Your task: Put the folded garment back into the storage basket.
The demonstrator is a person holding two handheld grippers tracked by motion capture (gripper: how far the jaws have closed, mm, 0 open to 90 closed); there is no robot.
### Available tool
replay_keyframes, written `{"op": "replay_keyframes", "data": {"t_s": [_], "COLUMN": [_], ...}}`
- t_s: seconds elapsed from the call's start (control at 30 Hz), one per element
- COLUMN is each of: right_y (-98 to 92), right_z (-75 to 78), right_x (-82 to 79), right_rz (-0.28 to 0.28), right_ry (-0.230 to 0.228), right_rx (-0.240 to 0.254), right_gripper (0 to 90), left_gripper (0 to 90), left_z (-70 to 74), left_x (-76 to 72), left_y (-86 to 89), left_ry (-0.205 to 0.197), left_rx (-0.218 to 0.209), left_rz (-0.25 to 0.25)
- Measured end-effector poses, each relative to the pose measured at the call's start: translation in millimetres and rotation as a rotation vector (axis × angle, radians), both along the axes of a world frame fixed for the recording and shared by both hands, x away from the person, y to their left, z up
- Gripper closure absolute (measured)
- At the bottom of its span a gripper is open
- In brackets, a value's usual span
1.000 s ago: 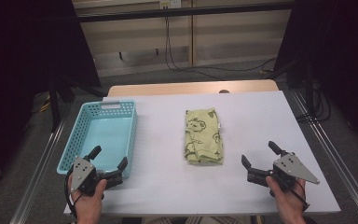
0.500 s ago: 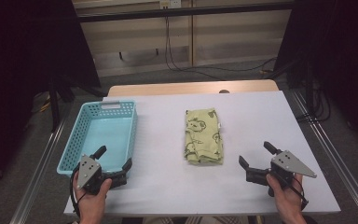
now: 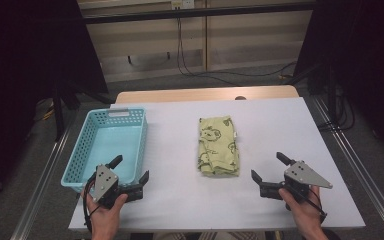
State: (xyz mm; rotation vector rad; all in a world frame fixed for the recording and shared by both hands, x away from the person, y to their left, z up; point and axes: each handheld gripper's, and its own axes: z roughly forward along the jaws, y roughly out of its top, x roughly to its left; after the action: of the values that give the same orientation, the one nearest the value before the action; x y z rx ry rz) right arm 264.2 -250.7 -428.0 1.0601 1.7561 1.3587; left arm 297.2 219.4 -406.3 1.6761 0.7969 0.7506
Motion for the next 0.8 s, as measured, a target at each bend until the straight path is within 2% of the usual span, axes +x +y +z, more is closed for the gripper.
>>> {"op": "replay_keyframes", "data": {"t_s": [0.03, 0.07, 0.1, 0.2, 0.27, 0.3, 0.4, 0.43, 0.47, 0.53, 0.63, 0.73, 0.8], "right_y": [1.0, 2.4, 3.5, 6.2, 7.7, 8.4, 11.0, 12.0, 13.7, 15.6, 17.6, 17.6, 17.9], "right_z": [0.1, 0.1, 0.3, 1.6, 1.4, 0.9, 0.2, 0.2, 0.2, 0.6, 0.5, 1.2, 2.4], "right_x": [-0.4, -0.7, -1.3, -3.1, -2.9, -2.5, -1.1, -0.2, 0.6, 0.9, 1.7, 3.7, 3.9], "right_rz": [0.002, 0.012, 0.02, 0.028, 0.027, 0.03, 0.042, 0.046, 0.053, 0.063, 0.063, 0.064, 0.064], "right_ry": [0.002, -0.003, -0.008, -0.013, -0.008, -0.001, 0.019, 0.018, 0.021, 0.022, 0.021, 0.024, 0.027], "right_rx": [-0.004, -0.007, -0.013, -0.011, -0.016, -0.015, -0.014, -0.023, -0.025, -0.028, -0.034, -0.026, -0.017], "right_gripper": [1.6, 1.6, 1.6, 1.6, 1.6, 1.8, 2.3, 2.4, 2.4, 2.1, 2.2, 2.6, 2.1], "left_gripper": [4.0, 4.1, 4.0, 4.4, 4.4, 4.4, 4.6, 4.6, 4.6, 4.6, 4.7, 4.9, 4.9], "left_z": [1.6, 1.7, 1.7, 2.9, 4.6, 6.2, 10.2, 10.5, 10.6, 9.7, 7.7, 9.2, 11.3], "left_x": [0.4, 1.1, 1.2, 4.6, 5.0, 6.2, 13.2, 14.0, 14.6, 15.1, 20.4, 25.6, 28.3], "left_y": [2.4, 2.4, 1.2, 1.4, -1.9, -2.3, -9.6, -16.2, -18.0, -22.5, -33.0, -38.9, -43.1], "left_ry": [0.012, 0.015, 0.025, 0.079, 0.06, 0.055, 0.111, 0.096, 0.09, 0.091, 0.116, 0.105, 0.102], "left_rx": [0.025, 0.017, -0.019, -0.05, -0.054, -0.026, -0.099, -0.107, -0.075, -0.074, -0.029, -0.011, -0.015], "left_rz": [-0.014, -0.02, -0.031, -0.073, -0.08, -0.095, -0.138, -0.142, -0.147, -0.156, -0.211, -0.225, -0.235]}}
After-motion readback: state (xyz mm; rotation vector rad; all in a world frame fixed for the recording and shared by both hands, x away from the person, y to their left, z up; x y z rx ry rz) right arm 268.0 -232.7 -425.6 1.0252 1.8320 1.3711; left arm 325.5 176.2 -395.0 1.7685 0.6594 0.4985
